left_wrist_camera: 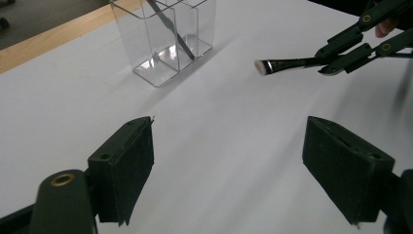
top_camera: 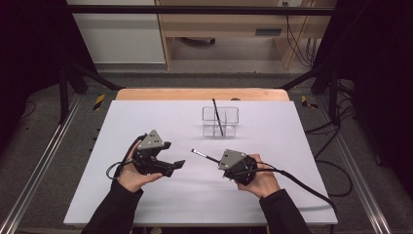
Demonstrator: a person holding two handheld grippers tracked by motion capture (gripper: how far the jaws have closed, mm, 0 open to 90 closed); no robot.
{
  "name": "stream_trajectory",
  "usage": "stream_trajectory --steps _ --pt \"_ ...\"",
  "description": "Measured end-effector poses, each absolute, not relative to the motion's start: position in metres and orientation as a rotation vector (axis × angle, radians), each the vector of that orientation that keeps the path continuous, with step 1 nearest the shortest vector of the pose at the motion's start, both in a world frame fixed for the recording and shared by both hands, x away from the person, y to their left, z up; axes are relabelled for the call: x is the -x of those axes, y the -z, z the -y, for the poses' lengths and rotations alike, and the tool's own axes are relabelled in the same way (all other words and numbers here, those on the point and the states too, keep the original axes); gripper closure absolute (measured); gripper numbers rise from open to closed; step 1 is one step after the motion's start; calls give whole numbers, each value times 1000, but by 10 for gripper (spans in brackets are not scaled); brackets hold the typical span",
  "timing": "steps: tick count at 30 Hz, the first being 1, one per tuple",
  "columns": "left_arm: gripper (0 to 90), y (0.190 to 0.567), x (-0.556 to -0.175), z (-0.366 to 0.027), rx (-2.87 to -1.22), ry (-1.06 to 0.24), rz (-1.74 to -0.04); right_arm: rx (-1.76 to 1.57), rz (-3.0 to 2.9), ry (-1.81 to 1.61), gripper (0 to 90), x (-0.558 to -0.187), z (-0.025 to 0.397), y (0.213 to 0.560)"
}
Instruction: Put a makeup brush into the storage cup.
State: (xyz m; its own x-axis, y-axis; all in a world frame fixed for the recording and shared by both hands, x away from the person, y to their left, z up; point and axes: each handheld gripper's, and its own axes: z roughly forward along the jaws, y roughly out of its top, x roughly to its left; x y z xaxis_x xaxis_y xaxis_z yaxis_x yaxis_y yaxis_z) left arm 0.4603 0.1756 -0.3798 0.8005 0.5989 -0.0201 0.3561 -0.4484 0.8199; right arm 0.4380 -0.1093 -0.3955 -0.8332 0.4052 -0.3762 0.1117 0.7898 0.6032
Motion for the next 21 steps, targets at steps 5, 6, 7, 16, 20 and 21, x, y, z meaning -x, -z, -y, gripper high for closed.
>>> stream_trajectory --steps 5,6,7,16,20,21 --pt "187 386 -458 -174 -2054 -335 -727 -464 -2459 -884 840 -437 113 402" --pt "187 387 -458 -173 -2044 -335 -730 -477 -2457 -893 840 -437 114 402" --pt "187 387 -457 -173 -2037 -337 -734 -489 -2450 -911 840 -437 115 404" --pt "189 394 -452 -170 -1942 -344 -777 -602 -2399 -1052 840 -437 124 414" --pt "189 397 -450 -167 -1915 -347 -779 -644 -2387 -1093 840 -439 126 418" --pt "189 398 -450 -167 -1909 -351 -780 -654 -2384 -1098 840 -440 126 419"
